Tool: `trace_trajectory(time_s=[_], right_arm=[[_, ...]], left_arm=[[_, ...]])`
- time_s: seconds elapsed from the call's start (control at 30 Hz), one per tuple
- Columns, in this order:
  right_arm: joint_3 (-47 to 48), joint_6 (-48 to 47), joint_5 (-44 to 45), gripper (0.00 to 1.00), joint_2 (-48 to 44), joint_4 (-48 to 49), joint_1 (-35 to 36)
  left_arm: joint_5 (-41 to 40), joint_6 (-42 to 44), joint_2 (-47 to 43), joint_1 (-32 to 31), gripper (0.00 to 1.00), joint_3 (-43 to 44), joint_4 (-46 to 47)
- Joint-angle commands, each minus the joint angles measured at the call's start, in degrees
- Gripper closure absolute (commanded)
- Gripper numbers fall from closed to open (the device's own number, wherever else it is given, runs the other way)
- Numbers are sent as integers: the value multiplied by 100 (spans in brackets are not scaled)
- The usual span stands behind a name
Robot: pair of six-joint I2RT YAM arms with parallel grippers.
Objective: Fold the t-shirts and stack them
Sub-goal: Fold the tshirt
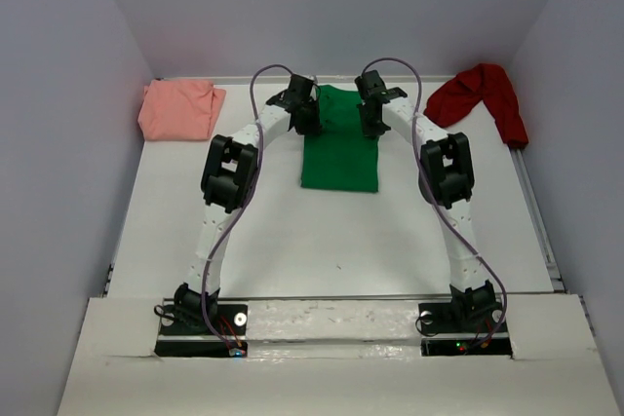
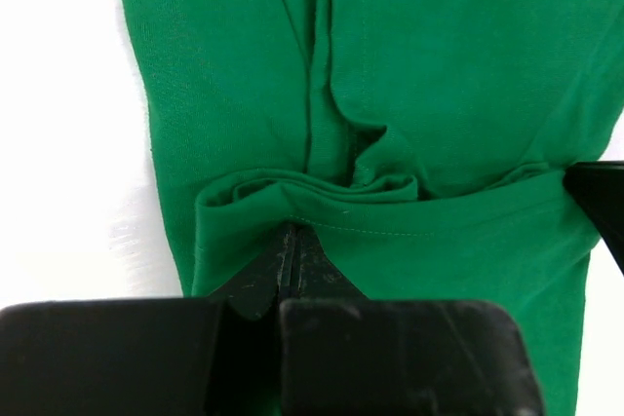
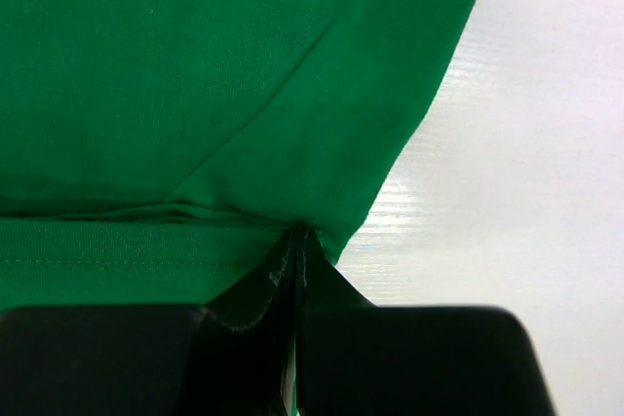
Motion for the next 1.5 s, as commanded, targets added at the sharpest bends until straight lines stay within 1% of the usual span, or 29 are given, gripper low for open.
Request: trace_trajectory(time_s=[0.0, 0.17, 0.27, 0.3, 0.5, 0.6, 0.7, 0.73, 0.83, 0.93, 0.97, 1.1, 1.17, 1.33, 1.47], right_arm=[[-155, 43, -242, 100, 159, 131, 21], [-374, 61, -233, 100, 168, 193, 21], [-506, 104, -224, 100, 150, 201, 21], [-620, 157, -224, 100, 98, 228, 21], [-1112, 350, -321, 100, -245, 289, 21], [-1770, 421, -286, 100, -709, 473, 21], [-2280, 482, -286, 100, -1061, 632, 74], [-2282, 508, -268, 100, -1063, 658, 126], [-2939, 658, -216, 100, -1422, 755, 188], [-3397, 772, -172, 100, -1870, 957, 320], [-3668, 807, -171, 100, -1985, 983, 372], [-4240, 948, -102, 100, -2625, 1028, 521], [-4469, 1053, -23, 100, -2837, 1028, 592], [-5259, 1282, 48, 100, -3504, 1036, 759], [-5779, 1493, 127, 100, -3875, 1072, 1084]], left_arm=[[120, 16, 41, 14, 100, 57, 6], [103, -151, 121, 41, 100, -109, -29], [24, -336, -54, 32, 100, -504, 50], [7, -406, -168, 32, 100, -758, 120], [-239, -538, -686, -29, 100, -1524, 182], [-336, -626, -985, -99, 100, -2076, 234], [-415, -679, -1249, -223, 100, -2446, 270], [-442, -696, -1311, -258, 100, -2535, 270], [-520, -723, -1609, -398, 100, -2877, 279], [-591, -802, -1935, -548, 100, -3299, 340], [-626, -819, -2014, -583, 100, -3405, 349], [-697, -978, -2566, -803, 100, -4168, 489], [-714, -1118, -2830, -960, 100, -4407, 577], [-697, -1417, -3314, -1260, 100, -5223, 771], [-802, -1663, -3728, -1558, 100, -5690, 894]])
